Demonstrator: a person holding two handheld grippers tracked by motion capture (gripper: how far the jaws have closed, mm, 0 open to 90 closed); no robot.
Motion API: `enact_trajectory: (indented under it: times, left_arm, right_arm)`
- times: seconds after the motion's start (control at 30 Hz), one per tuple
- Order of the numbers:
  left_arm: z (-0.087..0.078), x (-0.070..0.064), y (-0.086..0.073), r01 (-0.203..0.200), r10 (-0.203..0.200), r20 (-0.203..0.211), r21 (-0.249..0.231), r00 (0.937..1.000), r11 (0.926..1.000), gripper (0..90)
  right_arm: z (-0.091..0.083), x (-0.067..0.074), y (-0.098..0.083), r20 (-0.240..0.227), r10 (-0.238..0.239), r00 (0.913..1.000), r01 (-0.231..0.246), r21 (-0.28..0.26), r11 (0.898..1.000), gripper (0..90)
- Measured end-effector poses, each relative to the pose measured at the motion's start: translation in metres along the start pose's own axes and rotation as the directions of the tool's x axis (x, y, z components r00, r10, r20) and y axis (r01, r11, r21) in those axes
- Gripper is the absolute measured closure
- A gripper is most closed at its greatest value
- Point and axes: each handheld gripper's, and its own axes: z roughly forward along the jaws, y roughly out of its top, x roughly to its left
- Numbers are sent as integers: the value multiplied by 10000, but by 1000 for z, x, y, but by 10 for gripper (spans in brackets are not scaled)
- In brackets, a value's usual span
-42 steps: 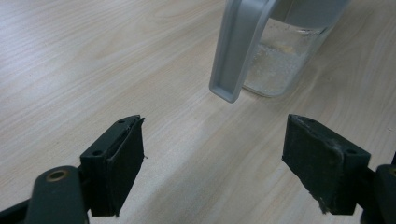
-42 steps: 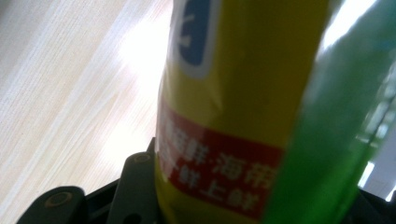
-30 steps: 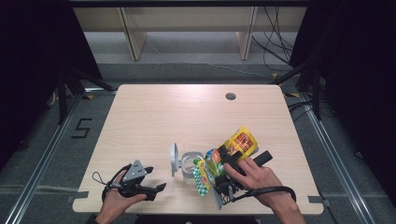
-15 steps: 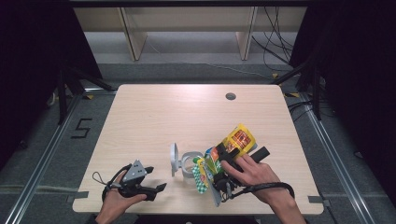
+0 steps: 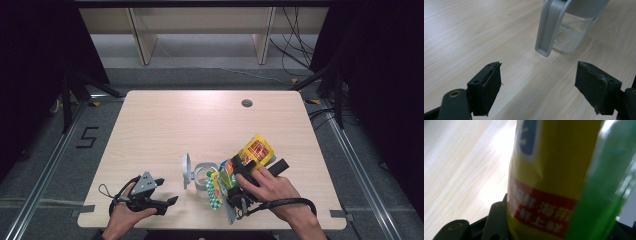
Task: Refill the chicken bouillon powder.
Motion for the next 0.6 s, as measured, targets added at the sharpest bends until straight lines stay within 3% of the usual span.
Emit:
enact_trajectory:
  times: [0.13,0.17,0.2,0.23,0.37,0.4,0.43,0.5,0.53,0.6]
  left_arm:
    - [0,0,0,-106,106,-10,-14,9999,9999,203]
    - [-1,0,0,-89,89,-13,57,10000,9999,203]
    - [0,0,0,-12,12,-9,-15,10000,10000,203]
    - [0,0,0,29,-29,-11,0,10000,10000,202]
    - [-1,1,0,-294,294,-3,18,9996,9996,202]
    - [-1,1,1,-301,301,-16,34,9995,9995,202]
    - [-1,2,1,-306,306,-15,51,9995,9995,202]
    - [0,1,0,-112,112,-7,0,9999,9999,203]
    - [0,0,0,44,-44,-7,1,10000,10000,202]
    - [-1,0,0,-67,67,-56,24,10000,10000,202]
  right_arm:
    - [1,0,1,-20,-8,10000,8,-39,10000,595]
    - [0,2,0,-116,371,9992,-370,109,9993,595]
    - [-1,0,0,39,214,9998,-215,50,9998,596]
    - [-1,0,0,-107,273,9996,-272,23,9996,596]
    - [1,2,1,-279,216,9994,-216,3,9998,596]
    - [3,1,1,-95,-29,10000,28,-125,9999,597]
    - [2,2,1,-271,279,9992,-280,-38,9996,597]
    - [1,2,1,-289,267,9992,-268,-35,9996,597]
    - [2,0,2,-102,-63,9999,62,-124,9999,597]
    - [2,1,2,-288,112,9995,-116,-139,9998,597]
